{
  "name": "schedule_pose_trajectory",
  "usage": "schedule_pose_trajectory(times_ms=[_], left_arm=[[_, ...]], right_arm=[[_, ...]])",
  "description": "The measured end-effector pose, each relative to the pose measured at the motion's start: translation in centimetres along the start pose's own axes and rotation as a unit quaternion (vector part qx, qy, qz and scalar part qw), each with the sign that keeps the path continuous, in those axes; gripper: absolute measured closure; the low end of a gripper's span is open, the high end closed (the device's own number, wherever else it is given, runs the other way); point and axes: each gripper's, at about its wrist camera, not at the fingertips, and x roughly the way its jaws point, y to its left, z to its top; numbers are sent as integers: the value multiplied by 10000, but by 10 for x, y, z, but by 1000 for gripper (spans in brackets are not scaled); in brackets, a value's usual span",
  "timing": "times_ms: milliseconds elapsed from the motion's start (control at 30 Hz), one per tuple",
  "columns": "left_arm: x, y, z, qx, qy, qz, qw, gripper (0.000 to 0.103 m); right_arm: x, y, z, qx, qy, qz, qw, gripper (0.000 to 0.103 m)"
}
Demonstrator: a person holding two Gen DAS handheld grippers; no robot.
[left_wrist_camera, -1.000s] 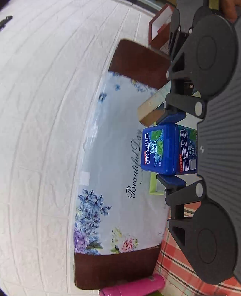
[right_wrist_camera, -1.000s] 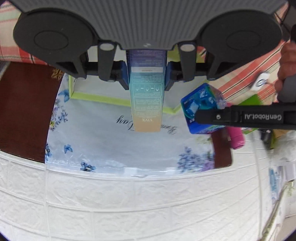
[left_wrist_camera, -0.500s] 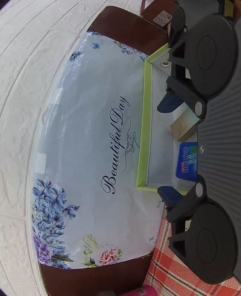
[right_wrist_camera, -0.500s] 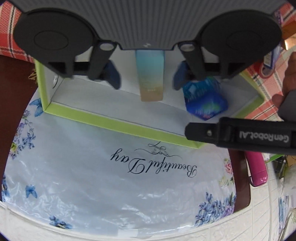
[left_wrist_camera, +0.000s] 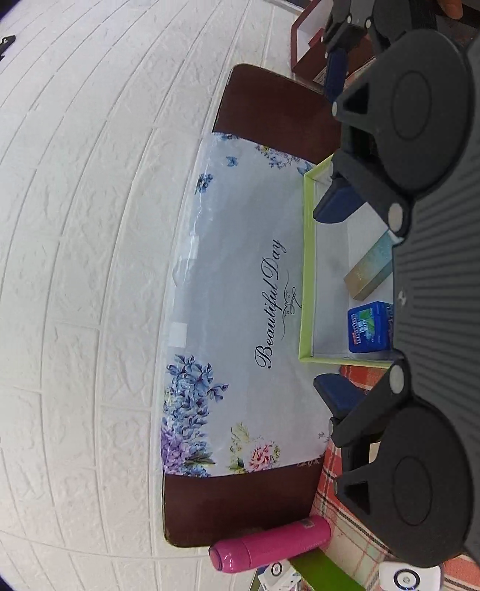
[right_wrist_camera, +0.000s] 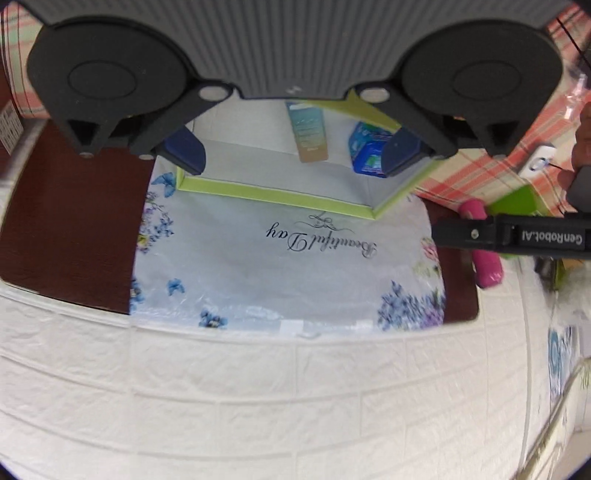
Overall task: Organize objects
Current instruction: 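Return both tools to the table and grasp the black tape roll with the right tool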
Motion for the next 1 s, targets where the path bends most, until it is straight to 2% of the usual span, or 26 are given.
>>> schedule_pose_trajectory(times_ms=[200, 300, 400, 600, 733, 833, 1000], left_arm=[[-59, -11, -37, 76, 3, 26, 10000, 11], [-76, -12, -59, -18, 77, 18, 10000, 10], [-84, -13, -82, -151, 320, 2, 9994, 10], [-89, -14, -127, -192, 790, -68, 9967, 10], [-92, -5, -152, -291, 1053, 29, 9940, 10], [-93, 6, -164, -417, 1188, 151, 9919, 10], [-95, 27, -169, -626, 1190, 389, 9902, 10]], right_arm=[[-64, 16, -31, 160, -276, 76, 9995, 0], [-83, 21, -52, 273, -198, 108, 9994, 0], [-96, 27, -73, 366, -99, 128, 9992, 0], [-109, 38, -115, 520, 218, 125, 9983, 0], [-109, 46, -140, 591, 467, 156, 9970, 0], [-109, 53, -157, 557, 633, 141, 9963, 0], [-109, 63, -173, 540, 845, 194, 9948, 0]])
